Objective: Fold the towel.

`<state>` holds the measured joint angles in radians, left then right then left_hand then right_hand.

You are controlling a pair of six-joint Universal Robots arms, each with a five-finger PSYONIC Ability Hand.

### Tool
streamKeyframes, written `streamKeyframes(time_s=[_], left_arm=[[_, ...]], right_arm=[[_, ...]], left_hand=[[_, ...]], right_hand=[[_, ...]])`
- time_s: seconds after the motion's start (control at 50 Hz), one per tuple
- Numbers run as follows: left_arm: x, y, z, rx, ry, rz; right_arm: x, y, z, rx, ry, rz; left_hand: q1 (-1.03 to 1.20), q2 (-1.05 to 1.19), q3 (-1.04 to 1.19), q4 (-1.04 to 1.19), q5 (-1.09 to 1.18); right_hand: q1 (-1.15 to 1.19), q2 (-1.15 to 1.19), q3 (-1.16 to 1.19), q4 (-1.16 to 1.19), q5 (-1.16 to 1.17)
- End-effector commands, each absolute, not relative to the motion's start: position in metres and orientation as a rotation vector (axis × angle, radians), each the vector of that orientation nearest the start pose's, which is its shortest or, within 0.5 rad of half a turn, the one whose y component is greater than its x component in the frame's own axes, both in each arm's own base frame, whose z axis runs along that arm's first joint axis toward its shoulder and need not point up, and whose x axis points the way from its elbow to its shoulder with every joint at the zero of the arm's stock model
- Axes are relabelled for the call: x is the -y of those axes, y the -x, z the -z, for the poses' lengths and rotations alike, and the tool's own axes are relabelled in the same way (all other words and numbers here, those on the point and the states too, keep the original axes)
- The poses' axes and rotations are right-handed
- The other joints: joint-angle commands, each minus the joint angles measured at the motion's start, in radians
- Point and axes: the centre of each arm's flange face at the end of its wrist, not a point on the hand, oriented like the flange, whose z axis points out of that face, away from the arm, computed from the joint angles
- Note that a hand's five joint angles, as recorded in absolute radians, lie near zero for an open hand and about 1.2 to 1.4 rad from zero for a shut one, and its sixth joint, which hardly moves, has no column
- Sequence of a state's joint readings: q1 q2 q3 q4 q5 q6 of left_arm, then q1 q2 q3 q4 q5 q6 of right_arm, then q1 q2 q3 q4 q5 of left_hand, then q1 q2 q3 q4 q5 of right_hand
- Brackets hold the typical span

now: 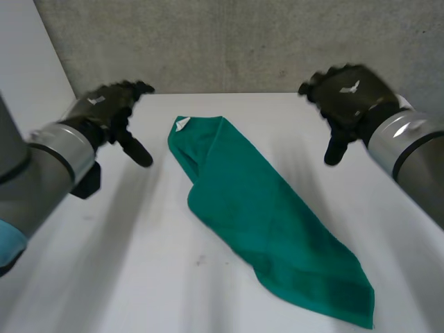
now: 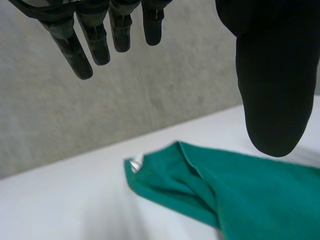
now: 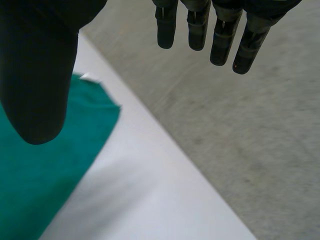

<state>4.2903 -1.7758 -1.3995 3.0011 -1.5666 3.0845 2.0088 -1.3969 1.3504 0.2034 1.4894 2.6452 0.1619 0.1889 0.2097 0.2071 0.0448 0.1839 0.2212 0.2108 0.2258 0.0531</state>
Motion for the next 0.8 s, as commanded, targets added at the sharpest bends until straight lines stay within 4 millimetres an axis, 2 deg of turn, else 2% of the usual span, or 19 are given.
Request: streamKeyframes(time_s=[0.02, 0.1, 0.12, 0.18, 0.2, 0.24, 0.3, 0.34, 0.42, 0.56, 0.64, 0.7, 0.74, 0.8], left_arm=[[0.255, 0.277, -0.247, -2.719, -0.583, 2.046], [0.260, 0.279, -0.244, -2.711, -0.581, 2.056], [0.260, 0.279, -0.244, -2.708, -0.580, 2.061], [0.262, 0.278, -0.248, -2.692, -0.570, 2.090], [0.262, 0.279, -0.248, -2.688, -0.569, 2.097], [0.263, 0.277, -0.249, -2.683, -0.563, 2.101], [0.263, 0.276, -0.250, -2.681, -0.558, 2.103], [0.263, 0.276, -0.250, -2.681, -0.558, 2.103], [0.264, 0.276, -0.250, -2.681, -0.555, 2.102], [0.265, 0.275, -0.250, -2.679, -0.549, 2.101], [0.264, 0.275, -0.248, -2.684, -0.550, 2.092], [0.264, 0.274, -0.247, -2.686, -0.550, 2.090], [0.264, 0.274, -0.247, -2.687, -0.550, 2.088], [0.264, 0.274, -0.248, -2.684, -0.550, 2.092]], right_arm=[[0.221, -0.277, -0.271, -2.154, 1.283, 1.810], [0.218, -0.283, -0.252, -2.197, 1.073, 1.670], [0.220, -0.288, -0.241, -2.205, 0.956, 1.610], [0.222, -0.295, -0.221, -2.208, 0.801, 1.510], [0.223, -0.298, -0.208, -2.210, 0.722, 1.452], [0.223, -0.302, -0.197, -2.213, 0.661, 1.414], [0.220, -0.309, -0.183, -2.218, 0.648, 1.373], [0.212, -0.320, -0.165, -2.222, 0.693, 1.322], [0.207, -0.331, -0.146, -2.235, 0.731, 1.273], [0.212, -0.337, -0.128, -2.264, 0.723, 1.300], [0.219, -0.338, -0.118, -2.300, 0.696, 1.363], [0.226, -0.337, -0.118, -2.308, 0.669, 1.453], [0.231, -0.337, -0.122, -2.285, 0.655, 1.543], [0.236, -0.339, -0.140, -2.204, 0.641, 1.663]], left_hand=[[0.013, -0.014, -0.034, -0.032, -0.044], [0.013, -0.014, -0.034, -0.032, -0.044], [0.013, -0.014, -0.034, -0.032, -0.044], [0.013, -0.014, -0.034, -0.032, -0.044], [0.013, -0.014, -0.034, -0.032, -0.044], [0.013, -0.014, -0.034, -0.032, -0.044], [0.013, -0.014, -0.034, -0.032, -0.044], [0.013, -0.014, -0.034, -0.032, -0.044], [0.013, -0.014, -0.034, -0.032, -0.044], [0.013, -0.014, -0.034, -0.032, -0.044], [0.013, -0.014, -0.034, -0.032, -0.044], [0.013, -0.014, -0.034, -0.032, -0.044], [0.013, -0.014, -0.034, -0.032, -0.044], [0.013, -0.014, -0.034, -0.032, -0.044]], right_hand=[[-0.009, -0.047, -0.036, -0.051, -0.053], [-0.009, -0.047, -0.036, -0.051, -0.053], [-0.009, -0.047, -0.036, -0.051, -0.053], [-0.009, -0.047, -0.036, -0.051, -0.053], [-0.009, -0.047, -0.036, -0.051, -0.053], [-0.009, -0.047, -0.036, -0.051, -0.053], [-0.009, -0.047, -0.036, -0.051, -0.053], [-0.009, -0.047, -0.036, -0.051, -0.053], [-0.009, -0.047, -0.036, -0.051, -0.053], [0.010, -0.028, -0.017, -0.032, -0.034], [0.217, 0.180, 0.191, 0.176, 0.174], [0.645, 0.608, 0.618, 0.603, 0.601], [1.209, 1.172, 1.182, 1.167, 1.165], [1.212, 1.175, 1.185, 1.170, 1.169]])
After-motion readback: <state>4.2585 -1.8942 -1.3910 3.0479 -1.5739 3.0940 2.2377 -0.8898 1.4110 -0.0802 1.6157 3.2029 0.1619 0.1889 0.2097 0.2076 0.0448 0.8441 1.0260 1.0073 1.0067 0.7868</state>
